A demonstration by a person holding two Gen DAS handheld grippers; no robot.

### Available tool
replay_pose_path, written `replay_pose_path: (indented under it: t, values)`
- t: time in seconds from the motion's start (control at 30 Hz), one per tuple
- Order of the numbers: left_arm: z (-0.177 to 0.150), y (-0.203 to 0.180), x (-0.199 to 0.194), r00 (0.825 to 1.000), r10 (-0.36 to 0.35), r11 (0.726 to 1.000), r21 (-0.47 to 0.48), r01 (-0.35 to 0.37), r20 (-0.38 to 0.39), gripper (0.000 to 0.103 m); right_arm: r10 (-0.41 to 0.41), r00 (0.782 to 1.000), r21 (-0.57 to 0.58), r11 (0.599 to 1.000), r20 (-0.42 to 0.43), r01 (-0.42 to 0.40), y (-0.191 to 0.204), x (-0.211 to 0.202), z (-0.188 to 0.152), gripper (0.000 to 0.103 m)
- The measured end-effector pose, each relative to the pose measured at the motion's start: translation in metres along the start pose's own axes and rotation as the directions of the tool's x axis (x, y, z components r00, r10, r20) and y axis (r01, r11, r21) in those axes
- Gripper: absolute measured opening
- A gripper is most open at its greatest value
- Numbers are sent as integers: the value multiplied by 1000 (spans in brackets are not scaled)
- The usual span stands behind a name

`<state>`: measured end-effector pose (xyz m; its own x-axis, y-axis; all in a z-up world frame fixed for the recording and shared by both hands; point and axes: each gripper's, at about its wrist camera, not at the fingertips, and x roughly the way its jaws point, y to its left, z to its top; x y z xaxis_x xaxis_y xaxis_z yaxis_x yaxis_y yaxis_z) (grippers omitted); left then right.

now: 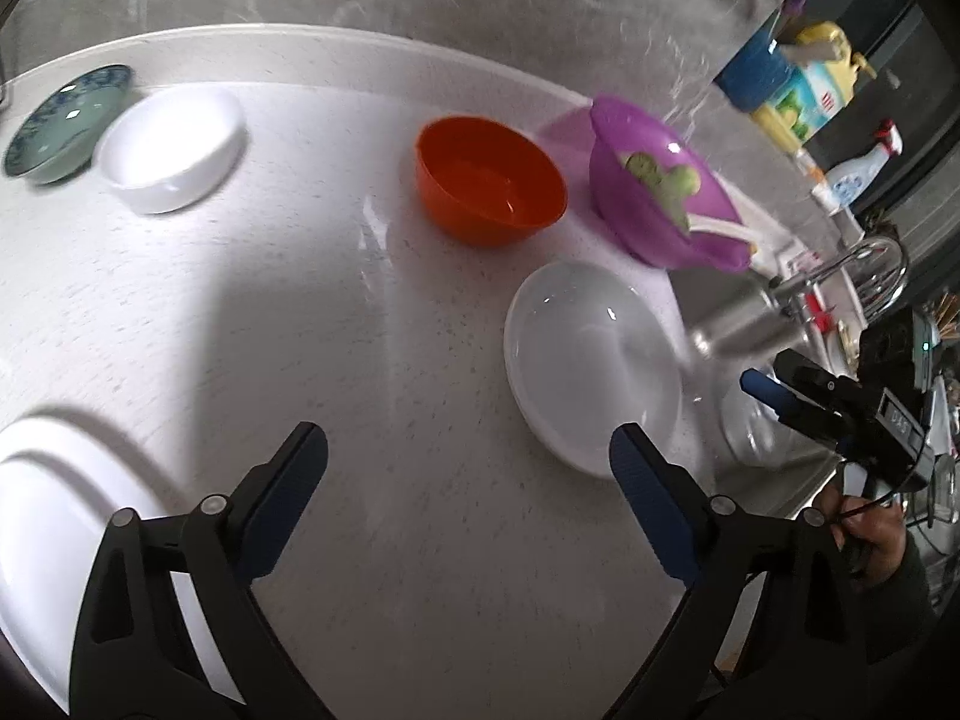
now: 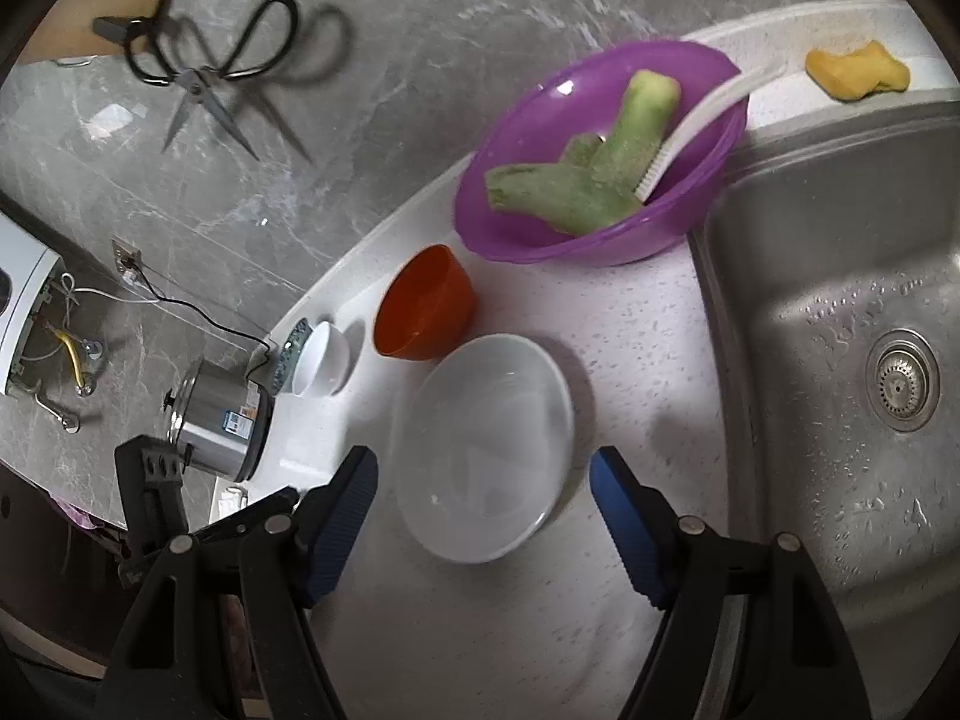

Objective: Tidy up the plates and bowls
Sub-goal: 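Move both grippers to the small white plate by the sink and grasp its rim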

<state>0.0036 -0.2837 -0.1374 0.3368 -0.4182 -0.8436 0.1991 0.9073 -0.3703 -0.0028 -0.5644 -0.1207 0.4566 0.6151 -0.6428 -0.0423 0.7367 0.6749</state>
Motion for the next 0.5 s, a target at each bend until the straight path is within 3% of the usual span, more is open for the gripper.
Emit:
replay_pose_path:
  t: [0.07,0.17,0.33,0.4,0.5]
  values:
    - [9,-2,16,999,-10,1000,9,10,-37,94,-9,1000,21,1000,-22,10,-9,8,5,75]
    - [18,-4,35,997,-42,999,11,43,-63,84,18,999,56,998,-49,-15,-20,20,10,70]
    - [26,-13,62,995,-53,998,12,54,-84,78,40,995,40,999,-91,-37,-21,37,13,66]
    - [29,-13,72,993,-73,997,0,73,-98,60,39,993,43,998,-107,-35,-23,45,13,62]
    - [32,-17,84,990,-82,997,6,83,-115,46,31,991,49,998,-129,-25,-25,54,14,54]
